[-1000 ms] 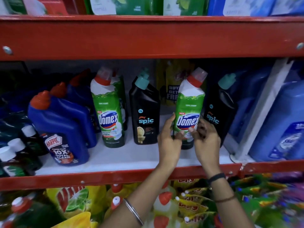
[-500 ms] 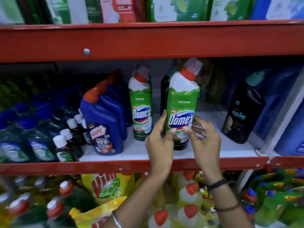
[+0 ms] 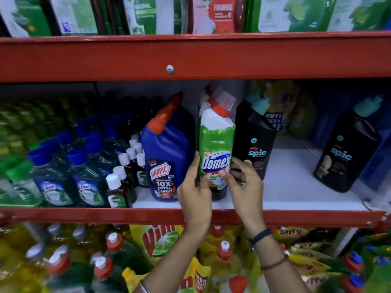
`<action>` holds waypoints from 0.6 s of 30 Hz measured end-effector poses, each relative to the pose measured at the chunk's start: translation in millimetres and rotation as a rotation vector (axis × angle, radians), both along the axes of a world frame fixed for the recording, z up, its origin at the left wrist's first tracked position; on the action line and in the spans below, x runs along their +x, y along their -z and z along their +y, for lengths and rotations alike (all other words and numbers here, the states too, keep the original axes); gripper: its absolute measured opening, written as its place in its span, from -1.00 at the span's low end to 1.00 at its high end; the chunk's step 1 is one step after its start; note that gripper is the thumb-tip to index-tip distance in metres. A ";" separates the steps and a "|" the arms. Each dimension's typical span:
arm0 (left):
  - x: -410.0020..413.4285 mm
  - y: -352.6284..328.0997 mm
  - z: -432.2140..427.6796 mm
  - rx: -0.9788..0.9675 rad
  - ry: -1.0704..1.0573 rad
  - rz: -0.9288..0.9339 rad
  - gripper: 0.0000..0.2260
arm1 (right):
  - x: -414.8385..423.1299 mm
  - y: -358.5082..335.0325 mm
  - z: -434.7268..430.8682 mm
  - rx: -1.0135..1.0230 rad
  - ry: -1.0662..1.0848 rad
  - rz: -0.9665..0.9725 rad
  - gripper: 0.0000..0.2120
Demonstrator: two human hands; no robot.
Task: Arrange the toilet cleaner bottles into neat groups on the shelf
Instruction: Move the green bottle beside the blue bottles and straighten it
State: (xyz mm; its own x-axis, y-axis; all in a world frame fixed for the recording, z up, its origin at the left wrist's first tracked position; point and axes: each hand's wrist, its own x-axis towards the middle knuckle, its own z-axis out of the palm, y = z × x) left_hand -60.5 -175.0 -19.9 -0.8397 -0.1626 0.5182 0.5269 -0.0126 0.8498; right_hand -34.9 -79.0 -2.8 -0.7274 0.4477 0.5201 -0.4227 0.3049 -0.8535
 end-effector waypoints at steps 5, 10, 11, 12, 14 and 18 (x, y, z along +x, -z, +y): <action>-2.7 4.4 -2.0 -0.016 0.003 -0.009 -0.49 | -6.0 6.0 -0.8 0.030 0.027 -0.019 -0.68; -0.1 5.4 0.1 -0.056 0.015 0.008 -0.51 | -6.1 6.1 3.6 0.085 0.021 -0.058 -0.64; 2.0 7.2 1.5 -0.066 0.012 0.022 -0.51 | -4.2 4.6 5.3 0.098 0.008 -0.064 -0.65; 4.5 9.8 3.2 -0.079 0.010 0.042 -0.51 | -2.0 3.8 7.9 0.105 -0.005 -0.072 -0.65; 10.8 15.1 7.9 -0.116 0.005 0.087 -0.51 | 5.1 2.6 15.7 0.098 -0.009 -0.076 -0.65; 23.2 17.2 24.0 -0.169 -0.078 0.239 -0.57 | 27.8 3.3 45.2 0.063 0.082 -0.033 -0.69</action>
